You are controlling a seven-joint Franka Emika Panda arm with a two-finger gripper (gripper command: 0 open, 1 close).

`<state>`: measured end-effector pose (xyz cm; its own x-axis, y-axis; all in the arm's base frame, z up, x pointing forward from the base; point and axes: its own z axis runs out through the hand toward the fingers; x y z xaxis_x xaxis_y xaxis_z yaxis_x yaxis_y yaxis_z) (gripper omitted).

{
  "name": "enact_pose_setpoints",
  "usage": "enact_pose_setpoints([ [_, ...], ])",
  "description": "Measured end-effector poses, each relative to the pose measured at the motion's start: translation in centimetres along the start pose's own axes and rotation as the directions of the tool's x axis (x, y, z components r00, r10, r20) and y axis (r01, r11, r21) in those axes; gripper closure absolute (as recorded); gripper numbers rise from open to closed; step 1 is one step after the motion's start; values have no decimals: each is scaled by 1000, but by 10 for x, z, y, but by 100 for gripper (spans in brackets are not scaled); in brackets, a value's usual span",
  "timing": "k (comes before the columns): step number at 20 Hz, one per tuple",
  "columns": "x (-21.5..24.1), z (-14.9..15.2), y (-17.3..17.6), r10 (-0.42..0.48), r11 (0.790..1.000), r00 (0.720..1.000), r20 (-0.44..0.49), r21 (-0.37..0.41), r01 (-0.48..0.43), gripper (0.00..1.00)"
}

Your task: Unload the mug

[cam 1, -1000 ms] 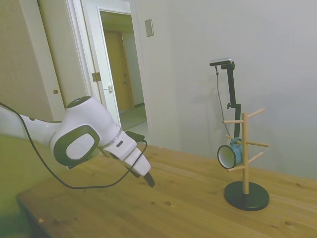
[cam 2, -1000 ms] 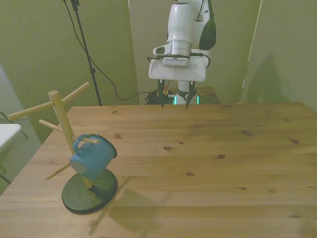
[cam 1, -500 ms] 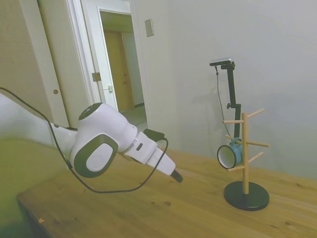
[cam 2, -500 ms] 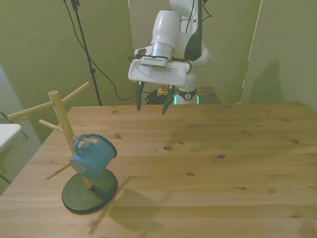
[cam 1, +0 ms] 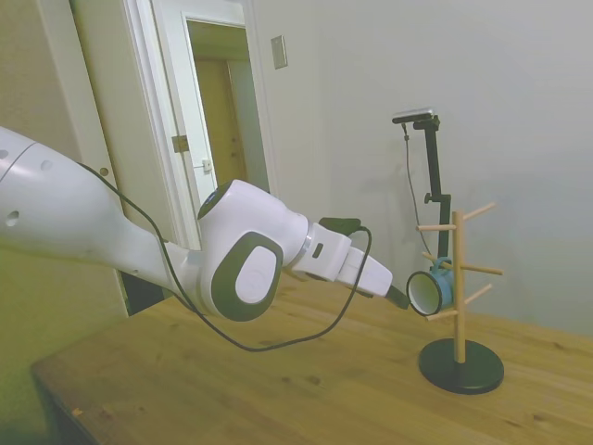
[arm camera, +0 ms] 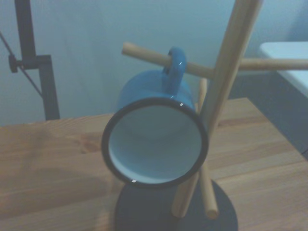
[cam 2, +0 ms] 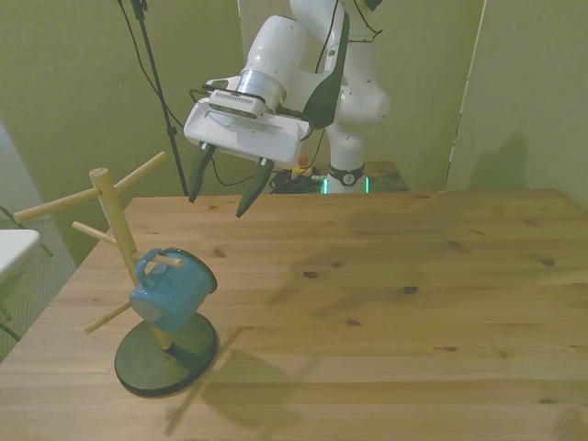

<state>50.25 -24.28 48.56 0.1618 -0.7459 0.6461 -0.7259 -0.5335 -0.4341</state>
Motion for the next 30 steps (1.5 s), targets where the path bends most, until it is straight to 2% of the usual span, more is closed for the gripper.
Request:
enact_pose_setpoints([
  [2,3,0,-5,2,1000,1000,-16,-1,-2,0],
  [3,-12,3,-17,-8,1000,1000,5,10,8,0],
  [12,-21,13,-25,-3,1000,1000,4,-12,4,0],
  [30,-31,76,-69,2,1000,999,35,2,-2,0],
])
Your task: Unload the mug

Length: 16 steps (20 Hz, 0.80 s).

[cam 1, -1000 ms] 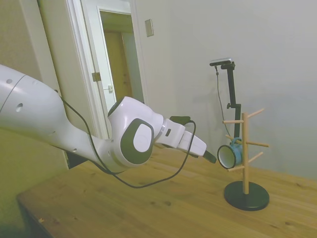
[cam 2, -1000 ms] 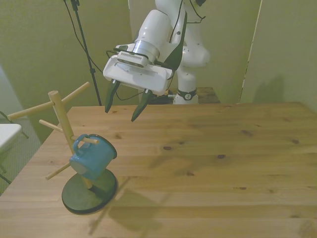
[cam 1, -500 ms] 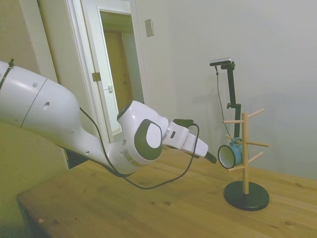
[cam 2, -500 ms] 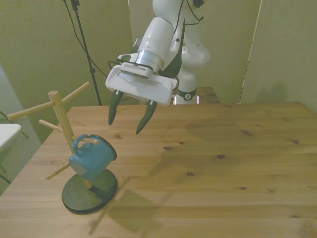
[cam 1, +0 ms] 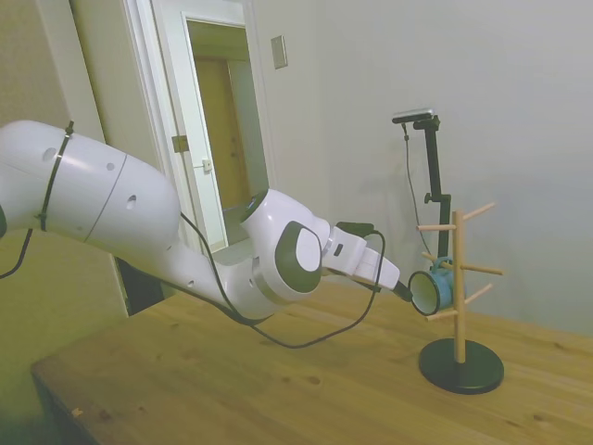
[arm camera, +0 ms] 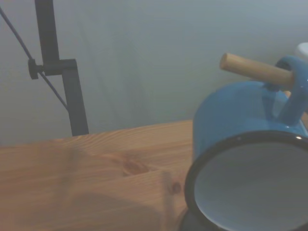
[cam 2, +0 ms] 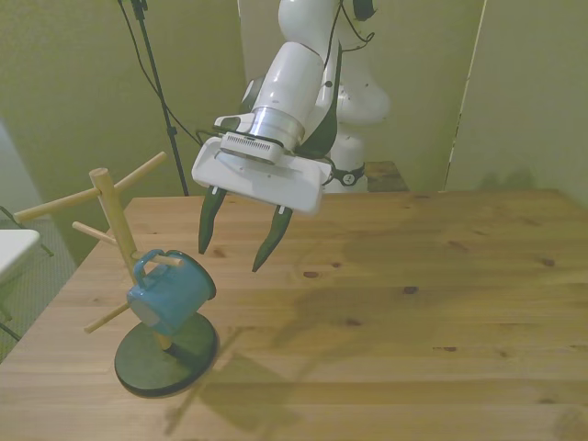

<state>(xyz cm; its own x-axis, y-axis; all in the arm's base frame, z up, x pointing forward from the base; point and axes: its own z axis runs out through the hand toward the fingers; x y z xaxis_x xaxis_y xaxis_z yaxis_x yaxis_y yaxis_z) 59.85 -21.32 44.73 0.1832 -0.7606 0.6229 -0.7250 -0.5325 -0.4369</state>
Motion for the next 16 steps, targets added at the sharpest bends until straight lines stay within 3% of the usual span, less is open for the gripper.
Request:
enact_pose_setpoints([
  [10,9,23,-13,43,999,999,18,31,-43,0],
  [16,32,38,-9,44,998,999,-25,41,-43,0],
])
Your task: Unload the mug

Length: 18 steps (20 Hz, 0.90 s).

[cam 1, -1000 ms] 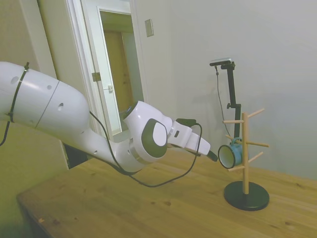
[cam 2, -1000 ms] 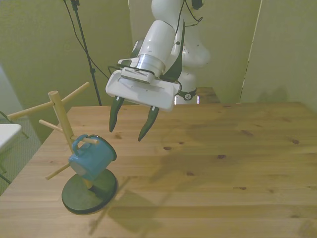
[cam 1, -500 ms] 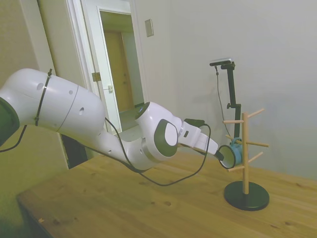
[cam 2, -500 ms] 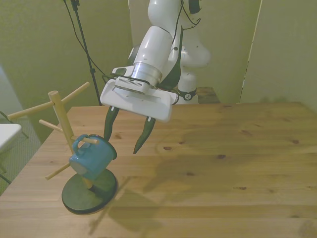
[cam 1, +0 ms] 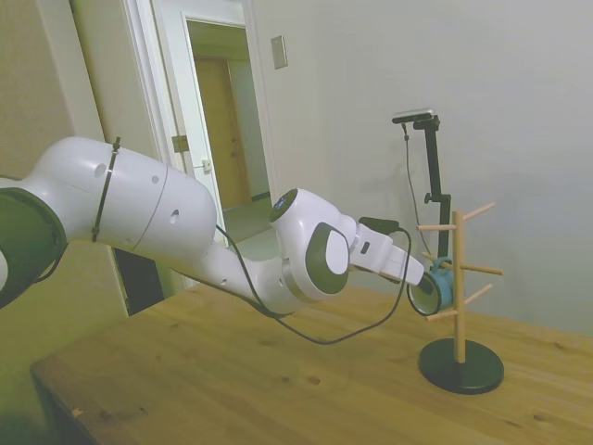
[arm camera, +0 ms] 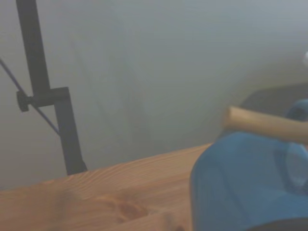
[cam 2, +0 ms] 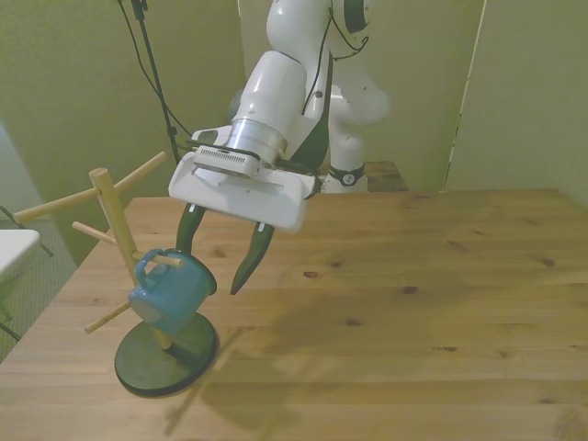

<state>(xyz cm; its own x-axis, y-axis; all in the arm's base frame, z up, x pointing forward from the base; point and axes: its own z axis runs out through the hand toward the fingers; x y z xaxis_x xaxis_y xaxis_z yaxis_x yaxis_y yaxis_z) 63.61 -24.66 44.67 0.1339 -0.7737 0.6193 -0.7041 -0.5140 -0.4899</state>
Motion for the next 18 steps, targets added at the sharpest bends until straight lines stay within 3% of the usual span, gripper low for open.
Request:
enact_pose_setpoints([
  [4,1,12,-1,-4,1000,1000,-22,-3,4,0],
  [5,0,14,-2,-5,1000,1000,-25,-4,5,100],
  [18,-2,19,-3,-7,1000,1000,-28,0,7,100],
])
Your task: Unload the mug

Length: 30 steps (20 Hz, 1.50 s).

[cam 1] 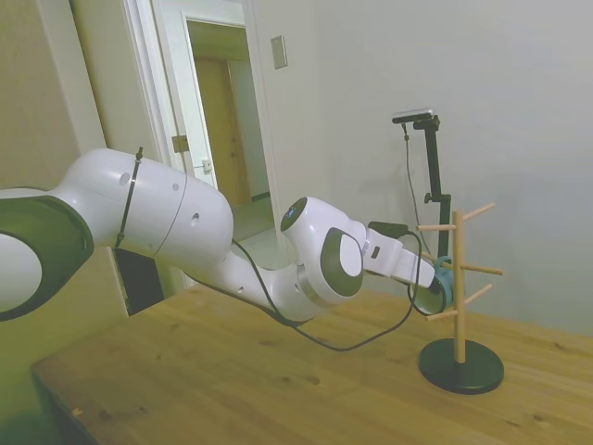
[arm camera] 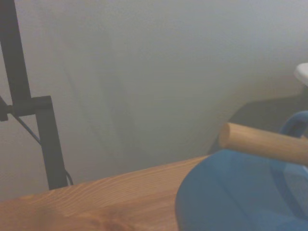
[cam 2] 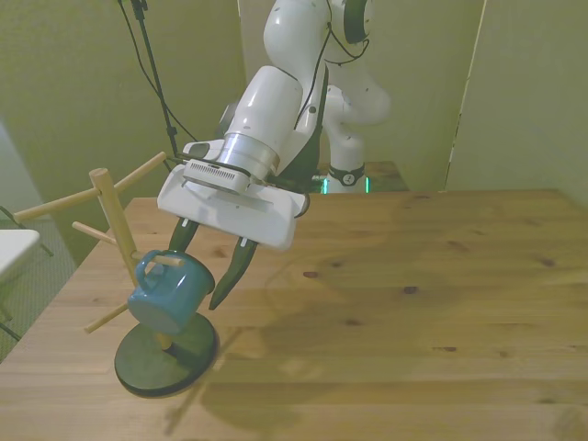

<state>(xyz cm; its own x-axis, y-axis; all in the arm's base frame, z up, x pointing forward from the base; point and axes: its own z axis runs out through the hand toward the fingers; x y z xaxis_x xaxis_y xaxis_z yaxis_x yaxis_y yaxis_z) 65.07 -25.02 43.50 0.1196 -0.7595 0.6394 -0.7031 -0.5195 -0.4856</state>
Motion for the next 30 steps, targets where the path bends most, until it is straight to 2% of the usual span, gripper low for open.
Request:
enact_pose_setpoints([
  [20,-2,0,-1,3,1000,1000,4,6,-3,100],
  [30,5,-14,-1,9,999,1000,-10,50,-9,100],
])
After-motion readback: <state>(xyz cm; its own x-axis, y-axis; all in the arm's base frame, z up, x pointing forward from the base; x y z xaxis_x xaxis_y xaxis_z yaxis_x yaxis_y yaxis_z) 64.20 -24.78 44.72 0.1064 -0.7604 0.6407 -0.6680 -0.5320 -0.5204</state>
